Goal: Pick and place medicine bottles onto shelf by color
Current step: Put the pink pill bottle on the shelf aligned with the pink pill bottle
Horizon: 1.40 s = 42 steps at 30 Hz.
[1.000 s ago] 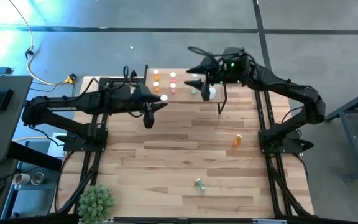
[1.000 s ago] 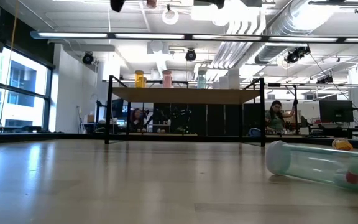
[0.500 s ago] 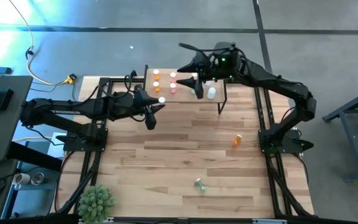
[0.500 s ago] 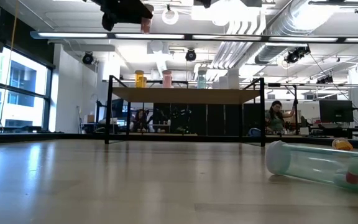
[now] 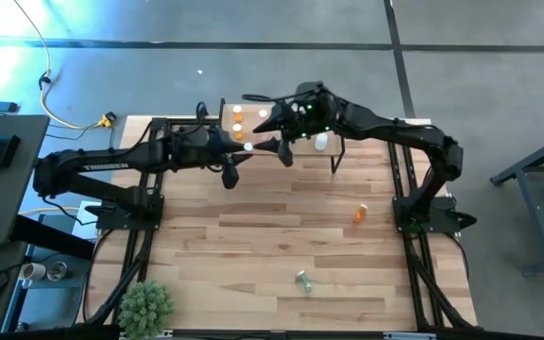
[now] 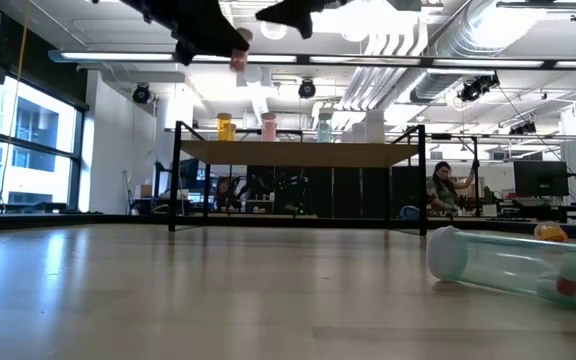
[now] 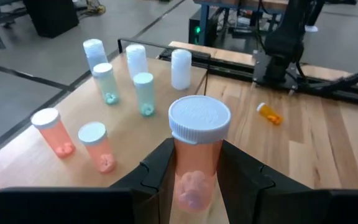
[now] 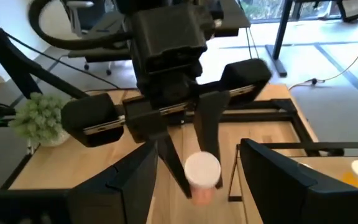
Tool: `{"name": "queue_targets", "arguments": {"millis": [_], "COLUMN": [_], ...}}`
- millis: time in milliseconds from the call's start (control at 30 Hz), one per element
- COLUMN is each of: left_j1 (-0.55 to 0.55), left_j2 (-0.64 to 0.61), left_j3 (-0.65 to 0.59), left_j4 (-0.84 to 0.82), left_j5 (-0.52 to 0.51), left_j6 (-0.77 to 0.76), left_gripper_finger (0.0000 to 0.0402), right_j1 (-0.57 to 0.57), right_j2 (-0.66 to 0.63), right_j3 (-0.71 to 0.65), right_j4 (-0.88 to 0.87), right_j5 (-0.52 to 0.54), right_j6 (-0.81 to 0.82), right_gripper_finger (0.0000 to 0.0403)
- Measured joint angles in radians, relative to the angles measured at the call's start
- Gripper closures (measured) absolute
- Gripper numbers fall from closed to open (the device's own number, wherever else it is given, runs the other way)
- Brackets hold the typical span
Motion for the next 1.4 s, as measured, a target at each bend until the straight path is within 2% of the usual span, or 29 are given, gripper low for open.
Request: {"name": "queue_targets", "arguments": {"millis": [400, 833, 1133, 1400], "left_j1": [0.034, 0.033, 0.033, 0.033], "left_j2": [0.042, 0.042, 0.047, 0.047], "left_j3": [0.000, 0.000, 0.000, 0.000], "left_j4": [0.010, 0.058, 0.054, 0.054], "left_j5": [0.032, 0.024, 0.018, -0.001], "left_j6": [0.089, 0.088, 0.087, 0.087], "left_gripper_finger": [0.0307, 0.0307, 0.0307, 0.0307], "right_j1": [0.000, 0.000, 0.001, 0.000], "right_j2": [0.087, 0.108, 0.109, 0.109], "right_j3": [0.000, -0.001, 0.000, 0.000], "right_j4": [0.005, -0.011, -0.012, -0.013], "right_j5": [0.032, 0.019, 0.019, 0.019], "right_j6": [0.003, 0.017, 0.017, 0.028], "right_gripper_finger": [0.0182, 0.0185, 0.0226, 0.0284]}}
